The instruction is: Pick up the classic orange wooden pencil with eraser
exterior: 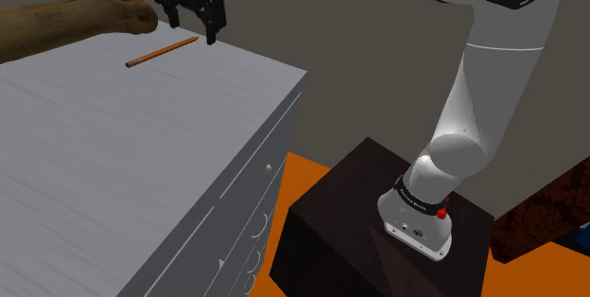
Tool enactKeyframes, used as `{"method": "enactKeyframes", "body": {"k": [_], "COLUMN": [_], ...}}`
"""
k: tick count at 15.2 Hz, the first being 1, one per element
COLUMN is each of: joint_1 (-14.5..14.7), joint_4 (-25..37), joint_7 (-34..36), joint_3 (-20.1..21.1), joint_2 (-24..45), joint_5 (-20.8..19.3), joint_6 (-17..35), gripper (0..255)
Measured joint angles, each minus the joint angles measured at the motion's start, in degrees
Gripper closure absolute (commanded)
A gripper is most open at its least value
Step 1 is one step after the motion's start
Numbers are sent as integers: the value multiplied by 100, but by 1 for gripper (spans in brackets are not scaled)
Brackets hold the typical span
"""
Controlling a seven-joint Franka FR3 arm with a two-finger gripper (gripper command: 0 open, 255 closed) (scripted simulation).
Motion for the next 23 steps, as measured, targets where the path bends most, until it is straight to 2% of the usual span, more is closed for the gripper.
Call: {"method": "enactKeyframes", "body": {"k": [1, 11, 18, 23], "joint_1": [7, -7, 100, 298], "joint_4": [-5, -40, 489, 1130], "joint_7": [10, 8, -67, -109], "joint_3": [-3, 10, 8, -3], "joint_2": [16, -27, 66, 249], "joint_5": [-11, 2, -32, -153], "joint_6": [17, 65, -420, -908], "gripper": [255, 255, 255, 255]}}
